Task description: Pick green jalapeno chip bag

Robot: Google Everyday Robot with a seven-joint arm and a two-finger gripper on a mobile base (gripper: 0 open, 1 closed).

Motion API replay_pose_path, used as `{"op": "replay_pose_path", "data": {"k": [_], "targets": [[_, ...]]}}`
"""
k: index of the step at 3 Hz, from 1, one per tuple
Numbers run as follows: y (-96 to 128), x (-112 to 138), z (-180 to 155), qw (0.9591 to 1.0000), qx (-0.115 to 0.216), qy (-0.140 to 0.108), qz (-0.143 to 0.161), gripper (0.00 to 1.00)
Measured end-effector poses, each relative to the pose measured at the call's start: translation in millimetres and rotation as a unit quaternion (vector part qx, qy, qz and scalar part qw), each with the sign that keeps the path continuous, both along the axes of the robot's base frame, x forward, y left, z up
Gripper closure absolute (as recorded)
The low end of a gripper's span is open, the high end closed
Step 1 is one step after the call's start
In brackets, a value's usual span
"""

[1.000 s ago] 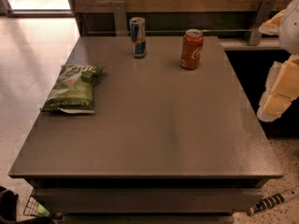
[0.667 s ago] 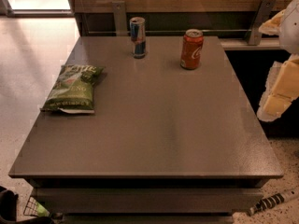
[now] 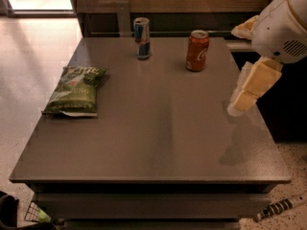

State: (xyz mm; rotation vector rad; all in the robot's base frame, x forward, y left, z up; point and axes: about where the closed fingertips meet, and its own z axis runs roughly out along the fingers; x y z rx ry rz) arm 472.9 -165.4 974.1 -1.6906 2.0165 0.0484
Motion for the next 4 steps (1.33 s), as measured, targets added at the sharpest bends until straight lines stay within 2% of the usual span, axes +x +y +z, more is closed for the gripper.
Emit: {"op": "replay_pose_path", "data": {"k": [1, 2, 3, 4], "targets": [[49, 28, -11, 0.9954, 0.082, -0.014, 0.048, 0.00], [97, 49, -18, 0.9879, 0.125, -0.017, 0.091, 0.00], [141, 63, -31, 0.9865, 0.120, -0.013, 0.111, 0.00], [176, 73, -44, 0.9894, 0.092, -0.018, 0.111, 0.00]]}}
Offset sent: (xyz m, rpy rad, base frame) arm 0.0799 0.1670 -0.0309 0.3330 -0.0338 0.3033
